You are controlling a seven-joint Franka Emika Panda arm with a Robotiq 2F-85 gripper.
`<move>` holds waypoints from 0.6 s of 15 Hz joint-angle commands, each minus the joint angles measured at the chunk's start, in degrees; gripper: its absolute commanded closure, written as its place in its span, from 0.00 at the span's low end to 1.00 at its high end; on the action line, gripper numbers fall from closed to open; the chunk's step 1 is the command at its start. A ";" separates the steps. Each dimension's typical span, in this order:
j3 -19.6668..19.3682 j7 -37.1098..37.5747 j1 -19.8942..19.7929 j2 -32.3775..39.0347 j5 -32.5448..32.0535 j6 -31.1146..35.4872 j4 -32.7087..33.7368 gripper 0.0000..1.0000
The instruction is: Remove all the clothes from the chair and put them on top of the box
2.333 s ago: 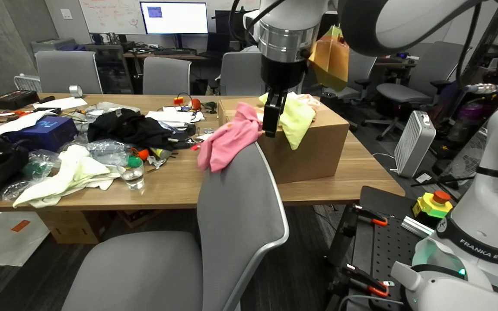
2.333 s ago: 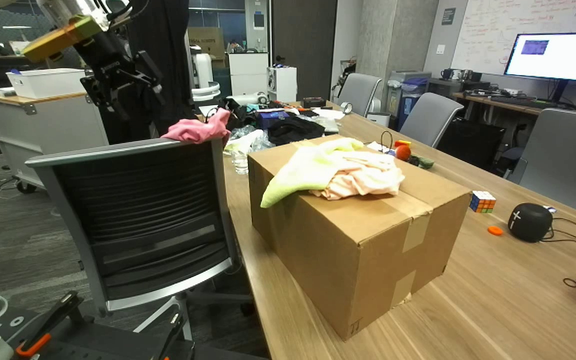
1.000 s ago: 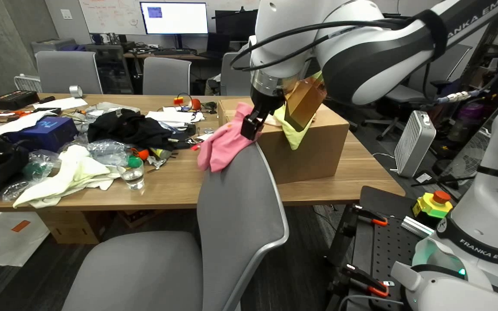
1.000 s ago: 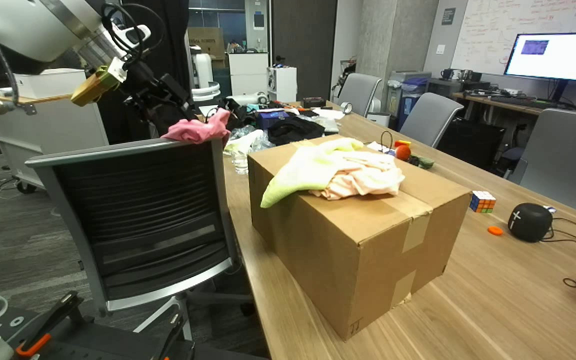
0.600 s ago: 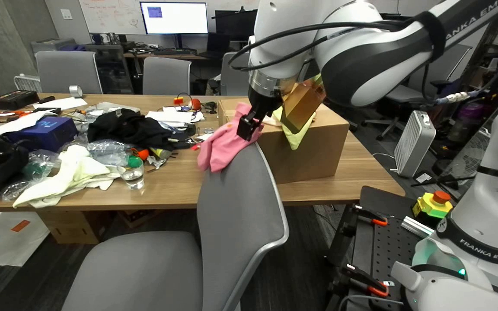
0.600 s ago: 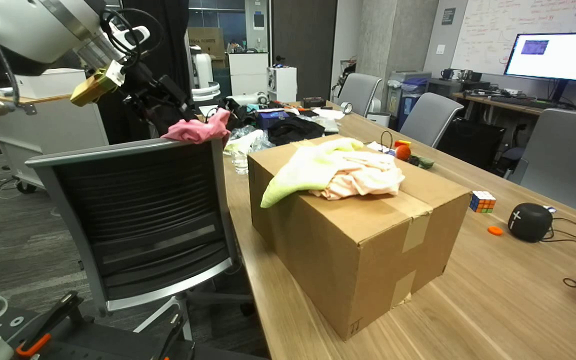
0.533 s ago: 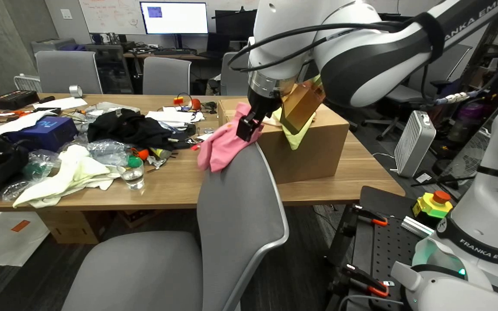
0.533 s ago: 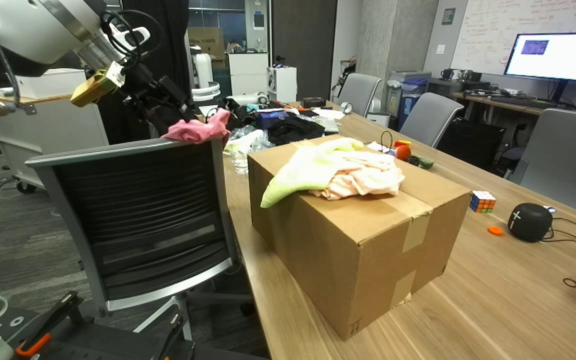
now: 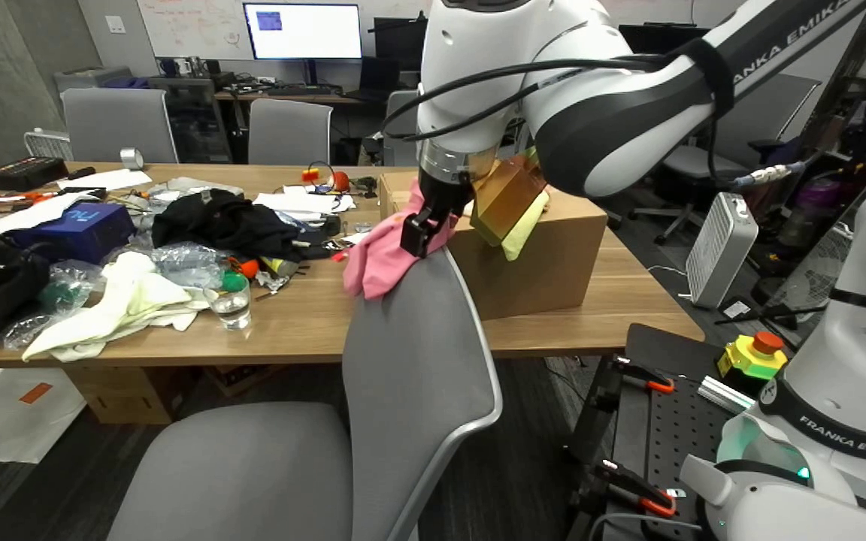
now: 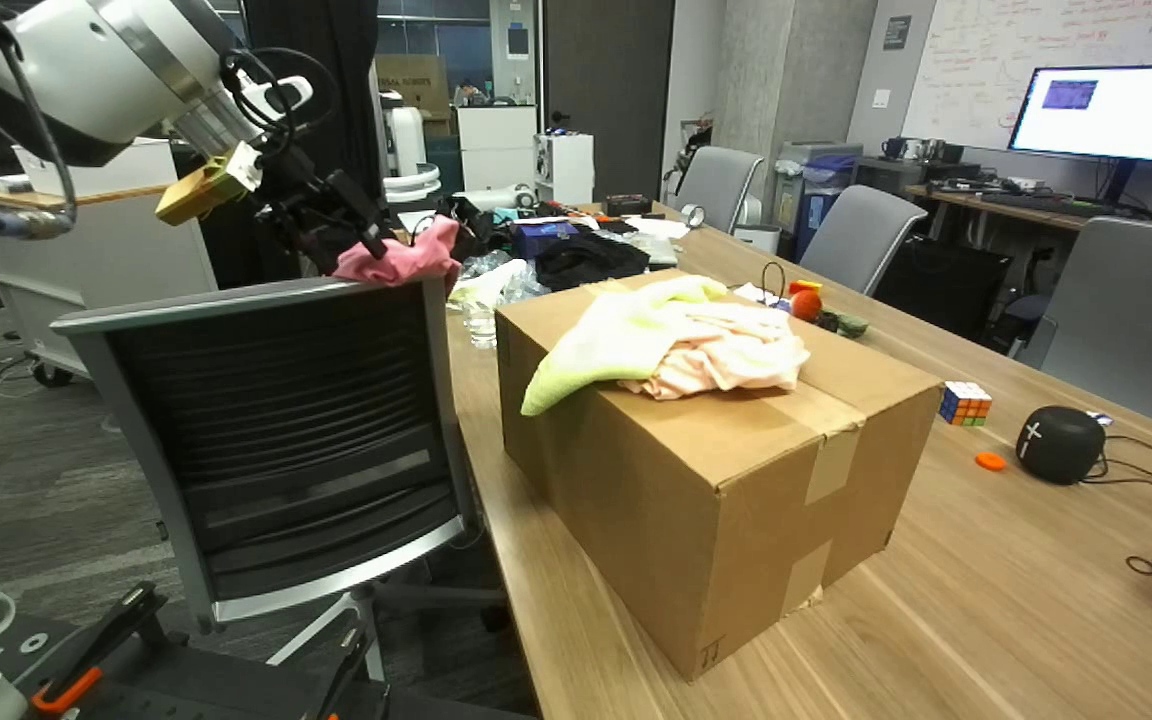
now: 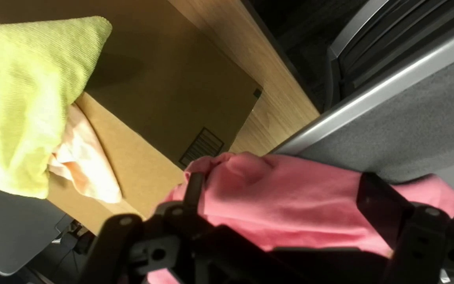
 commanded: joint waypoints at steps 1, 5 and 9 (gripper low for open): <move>-1.08 1.86 0.80 2.37 -1.69 0.63 2.62 0.26; -1.47 2.14 0.96 2.45 -1.80 1.01 3.09 0.49; -1.66 2.03 0.99 1.70 -2.28 1.42 3.08 0.80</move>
